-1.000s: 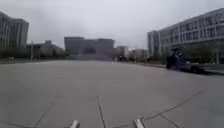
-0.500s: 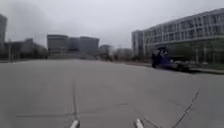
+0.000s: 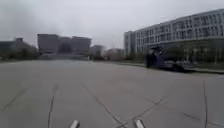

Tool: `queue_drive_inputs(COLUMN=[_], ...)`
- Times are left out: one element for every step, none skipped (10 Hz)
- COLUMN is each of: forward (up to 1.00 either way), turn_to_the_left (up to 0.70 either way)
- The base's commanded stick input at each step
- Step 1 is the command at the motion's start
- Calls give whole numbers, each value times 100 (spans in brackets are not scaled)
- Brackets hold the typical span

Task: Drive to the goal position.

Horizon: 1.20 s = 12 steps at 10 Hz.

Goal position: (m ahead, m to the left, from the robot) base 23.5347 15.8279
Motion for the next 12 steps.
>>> queue_drive_inputs(forward=[100, 100, 100, 100, 100, 100, 100, 100, 100, 100, 100, 100], turn_to_the_left=[0, 0, 0, 0, 0, 0, 0, 0, 0, 0, 0, 0])
